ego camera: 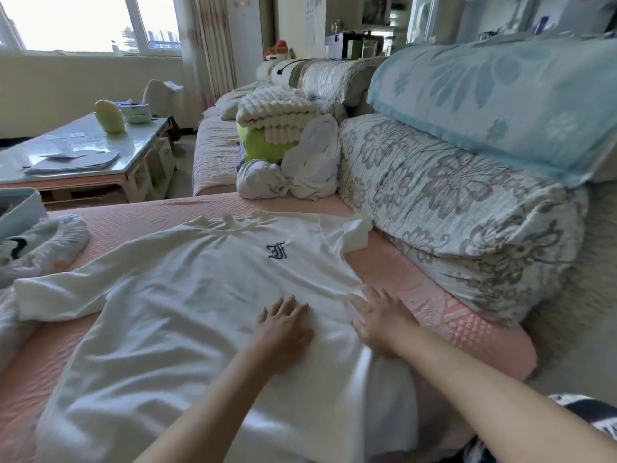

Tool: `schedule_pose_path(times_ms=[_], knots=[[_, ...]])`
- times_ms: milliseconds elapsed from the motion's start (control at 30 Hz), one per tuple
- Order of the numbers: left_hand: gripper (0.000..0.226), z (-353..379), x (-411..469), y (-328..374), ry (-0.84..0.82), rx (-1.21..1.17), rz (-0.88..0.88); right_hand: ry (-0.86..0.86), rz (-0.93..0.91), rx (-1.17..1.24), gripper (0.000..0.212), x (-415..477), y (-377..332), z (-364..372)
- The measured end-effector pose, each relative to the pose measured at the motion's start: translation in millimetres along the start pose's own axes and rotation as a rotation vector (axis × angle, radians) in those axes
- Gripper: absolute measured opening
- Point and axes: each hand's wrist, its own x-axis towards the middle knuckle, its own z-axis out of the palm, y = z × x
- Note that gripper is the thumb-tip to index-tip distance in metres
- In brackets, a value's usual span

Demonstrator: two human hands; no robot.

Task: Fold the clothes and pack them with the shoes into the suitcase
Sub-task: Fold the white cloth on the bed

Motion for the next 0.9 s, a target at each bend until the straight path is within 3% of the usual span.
schedule_pose_path(times_ms=[100, 167, 267, 367, 467, 567, 633, 767, 900], knots=[[0.053, -1, -18, 18, 0.108, -0.079, 0.125, -0.02, 0.172, 0.055, 0.065, -26, 8, -6], [0.051, -2, -33, 32, 0.134, -0.098, 0.196, -0.099, 0.16, 0.101, 0.067, -43, 9, -8], [0.079, 3, -58, 47, 0.074, 0.022, 0.232, -0.124, 0.078, 0.146, 0.061, -65, 3, -13], [0.089, 9, -73, 50, 0.047, 0.093, 0.238, -0.113, -0.002, 0.278, 0.041, -75, -6, -22], [0.094, 3, -82, 50, 0.068, -0.009, 0.21, -0.016, -0.052, 0.611, 0.015, -68, -14, -41], [0.102, -8, -86, 52, 0.098, -0.203, 0.148, -0.005, -0.06, 0.998, 0.01, -52, -25, -59], [0.09, -15, -83, 52, 0.115, -0.369, 0.059, 0.005, -0.071, 1.123, 0.009, -39, -34, -67], [0.028, -38, -53, 35, 0.231, -0.494, -0.13, 0.041, -0.044, 1.269, 0.022, -4, -46, -74], [0.023, -73, -5, 4, 0.424, -0.442, -0.191, 0.098, 0.037, 1.365, 0.047, 39, -44, -73]])
